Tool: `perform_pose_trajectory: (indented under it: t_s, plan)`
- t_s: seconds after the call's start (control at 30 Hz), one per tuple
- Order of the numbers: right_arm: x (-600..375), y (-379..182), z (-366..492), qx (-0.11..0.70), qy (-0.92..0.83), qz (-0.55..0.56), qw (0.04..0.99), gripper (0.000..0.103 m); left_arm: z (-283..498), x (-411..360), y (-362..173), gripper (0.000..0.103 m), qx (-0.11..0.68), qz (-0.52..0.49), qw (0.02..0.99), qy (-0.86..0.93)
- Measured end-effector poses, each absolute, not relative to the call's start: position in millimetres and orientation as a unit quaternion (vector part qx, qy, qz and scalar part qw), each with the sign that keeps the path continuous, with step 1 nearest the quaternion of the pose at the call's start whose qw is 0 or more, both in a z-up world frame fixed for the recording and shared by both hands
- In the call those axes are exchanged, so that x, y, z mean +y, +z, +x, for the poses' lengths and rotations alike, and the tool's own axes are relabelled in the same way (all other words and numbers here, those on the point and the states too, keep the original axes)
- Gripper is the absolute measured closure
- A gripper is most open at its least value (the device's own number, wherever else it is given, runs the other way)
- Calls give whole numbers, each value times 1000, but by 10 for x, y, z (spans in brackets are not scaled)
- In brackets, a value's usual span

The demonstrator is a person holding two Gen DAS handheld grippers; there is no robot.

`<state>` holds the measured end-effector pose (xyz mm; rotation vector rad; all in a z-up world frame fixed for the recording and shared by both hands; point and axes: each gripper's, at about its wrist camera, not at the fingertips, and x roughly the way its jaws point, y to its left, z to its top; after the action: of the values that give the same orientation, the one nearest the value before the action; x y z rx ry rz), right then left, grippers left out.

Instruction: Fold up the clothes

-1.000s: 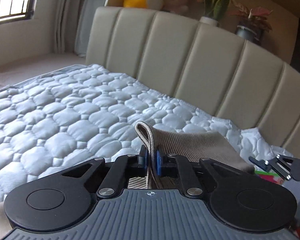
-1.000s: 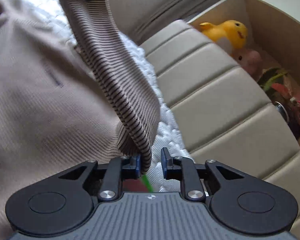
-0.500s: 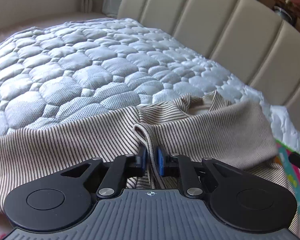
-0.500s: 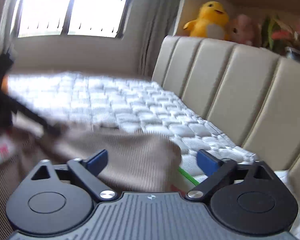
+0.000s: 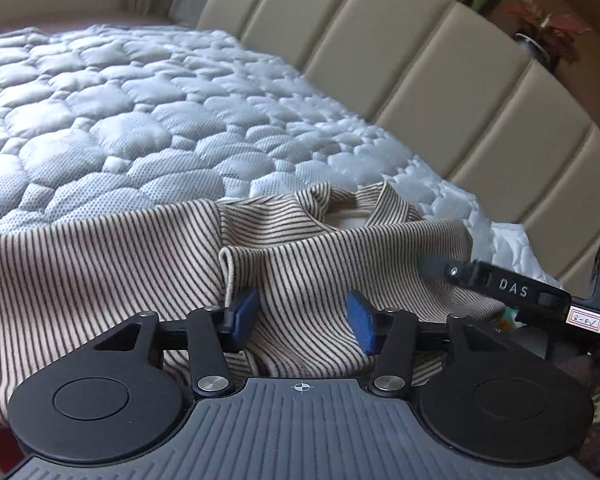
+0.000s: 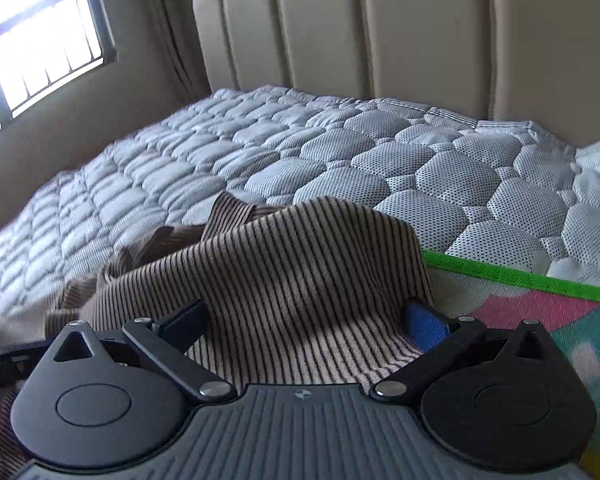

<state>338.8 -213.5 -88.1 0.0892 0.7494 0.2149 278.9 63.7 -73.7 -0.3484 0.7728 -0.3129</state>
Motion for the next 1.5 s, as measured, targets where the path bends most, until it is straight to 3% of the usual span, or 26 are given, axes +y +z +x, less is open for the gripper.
perform_pose_trajectory:
  t_s: [0.17, 0.4, 0.6, 0.8, 0.93, 1.03, 1.33, 1.5]
  plan:
    - [-2126, -702, 3325, 366, 96, 48, 925, 0, 2775, 625, -734, 49, 377, -160, 900, -148]
    - [-2227, -403, 2354, 335, 144, 52, 930, 0, 2721, 615, -726, 49, 376, -158, 901, -146]
    - [-2277, -688, 1757, 356, 166, 39, 919, 0, 2694, 561, -724, 48, 372, -144, 906, -142]
    - [-2250, -893, 1817, 370, 156, 36, 915, 0, 2624, 590, -694, 47, 370, -153, 906, -137]
    - [-2291, -906, 1804, 367, 162, 46, 915, 0, 2463, 613, -561, 32, 380, -141, 909, -101]
    - [-2276, -905, 1791, 366, 163, 44, 915, 0, 2340, 608, -449, 27, 381, -114, 915, -64]
    - [-2238, -902, 1799, 373, 164, 27, 913, 0, 2137, 780, -351, 25, 397, -141, 907, -23]
    - [-2051, -822, 1775, 381, 154, -48, 910, 0, 2147, 898, -335, 23, 389, -178, 903, -31]
